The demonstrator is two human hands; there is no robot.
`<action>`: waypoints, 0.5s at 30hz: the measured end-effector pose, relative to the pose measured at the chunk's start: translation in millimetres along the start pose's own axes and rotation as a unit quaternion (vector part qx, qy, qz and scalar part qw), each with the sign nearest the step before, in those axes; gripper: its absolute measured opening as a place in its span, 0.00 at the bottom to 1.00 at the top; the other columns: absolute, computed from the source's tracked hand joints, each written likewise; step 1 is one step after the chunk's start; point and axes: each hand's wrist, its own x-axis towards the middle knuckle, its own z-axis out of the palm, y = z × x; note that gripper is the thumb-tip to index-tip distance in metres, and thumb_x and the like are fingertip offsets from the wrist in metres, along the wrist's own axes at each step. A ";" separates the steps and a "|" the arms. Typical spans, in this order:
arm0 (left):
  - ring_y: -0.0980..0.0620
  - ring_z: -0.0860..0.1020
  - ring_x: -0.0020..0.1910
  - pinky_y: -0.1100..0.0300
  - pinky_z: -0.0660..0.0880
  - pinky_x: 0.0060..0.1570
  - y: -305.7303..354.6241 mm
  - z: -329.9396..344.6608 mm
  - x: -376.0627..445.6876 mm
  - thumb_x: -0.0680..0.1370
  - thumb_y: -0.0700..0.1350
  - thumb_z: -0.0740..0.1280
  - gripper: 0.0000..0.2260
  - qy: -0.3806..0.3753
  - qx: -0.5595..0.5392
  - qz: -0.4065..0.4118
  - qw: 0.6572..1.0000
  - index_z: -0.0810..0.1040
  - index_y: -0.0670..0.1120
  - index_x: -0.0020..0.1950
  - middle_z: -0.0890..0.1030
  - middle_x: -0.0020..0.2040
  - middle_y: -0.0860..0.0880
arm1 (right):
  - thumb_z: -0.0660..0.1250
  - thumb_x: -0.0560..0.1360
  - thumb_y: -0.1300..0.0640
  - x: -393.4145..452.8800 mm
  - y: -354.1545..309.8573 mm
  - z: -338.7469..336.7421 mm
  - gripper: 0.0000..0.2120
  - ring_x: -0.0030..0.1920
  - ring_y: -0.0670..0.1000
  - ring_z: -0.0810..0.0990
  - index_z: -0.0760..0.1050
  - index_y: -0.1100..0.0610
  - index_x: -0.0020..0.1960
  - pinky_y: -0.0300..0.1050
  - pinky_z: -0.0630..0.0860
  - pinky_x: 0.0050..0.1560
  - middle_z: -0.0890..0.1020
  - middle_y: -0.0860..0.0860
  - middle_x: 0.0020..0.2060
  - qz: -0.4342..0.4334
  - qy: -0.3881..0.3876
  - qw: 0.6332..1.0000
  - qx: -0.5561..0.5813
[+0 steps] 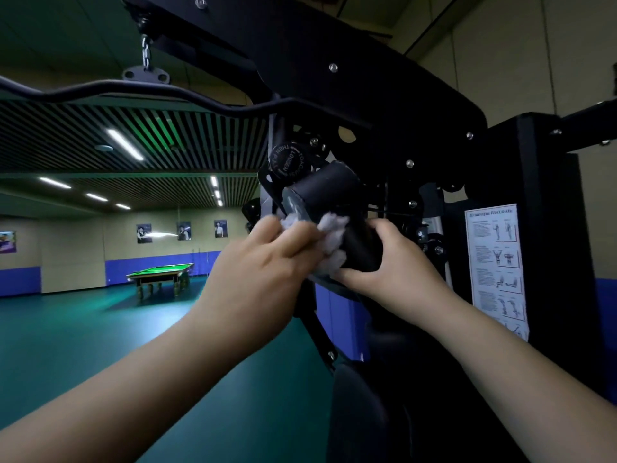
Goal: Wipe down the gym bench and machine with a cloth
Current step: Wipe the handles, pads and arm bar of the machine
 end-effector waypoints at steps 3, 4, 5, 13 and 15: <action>0.45 0.70 0.41 0.50 0.73 0.37 -0.7 -5.8 -4.3 0.72 0.38 0.61 0.16 0.055 -0.053 -0.032 0.997 0.80 0.50 0.57 0.78 0.53 0.50 | 0.75 0.64 0.43 0.2 -0.3 1.0 0.33 0.45 0.41 0.77 0.65 0.45 0.65 0.33 0.71 0.40 0.75 0.37 0.45 0.004 0.000 1.000 -0.010; 0.44 0.71 0.41 0.52 0.72 0.40 -0.9 -9.2 2.4 0.74 0.37 0.64 0.14 0.098 -0.069 -0.045 0.992 0.81 0.49 0.56 0.78 0.53 0.49 | 0.75 0.65 0.43 -0.1 -0.2 1.1 0.34 0.43 0.38 0.76 0.64 0.45 0.66 0.32 0.70 0.39 0.75 0.36 0.44 0.004 -0.001 1.000 -0.012; 0.43 0.72 0.41 0.54 0.71 0.43 -0.6 -11.1 10.5 0.74 0.37 0.67 0.13 0.136 -0.075 -0.058 0.986 0.81 0.48 0.57 0.79 0.54 0.48 | 0.75 0.65 0.43 -0.6 -0.2 0.8 0.34 0.42 0.35 0.75 0.64 0.45 0.66 0.30 0.69 0.38 0.74 0.35 0.43 0.003 -0.004 1.000 -0.010; 0.49 0.74 0.51 0.67 0.68 0.54 2.1 19.9 -14.4 0.78 0.41 0.65 0.10 0.218 -0.197 -0.256 0.921 0.81 0.45 0.58 0.76 0.55 0.47 | 0.73 0.67 0.43 -1.2 -4.8 3.6 0.32 0.43 0.45 0.74 0.63 0.47 0.66 0.38 0.69 0.41 0.72 0.39 0.43 0.011 0.005 0.999 -0.047; 0.58 0.70 0.54 0.77 0.61 0.57 3.5 21.1 -10.2 0.80 0.43 0.60 0.13 0.279 -0.270 -0.369 0.845 0.78 0.44 0.61 0.74 0.56 0.47 | 0.72 0.68 0.43 -0.8 -5.2 4.2 0.32 0.43 0.44 0.74 0.62 0.47 0.67 0.38 0.69 0.41 0.72 0.38 0.43 0.011 0.004 0.998 -0.056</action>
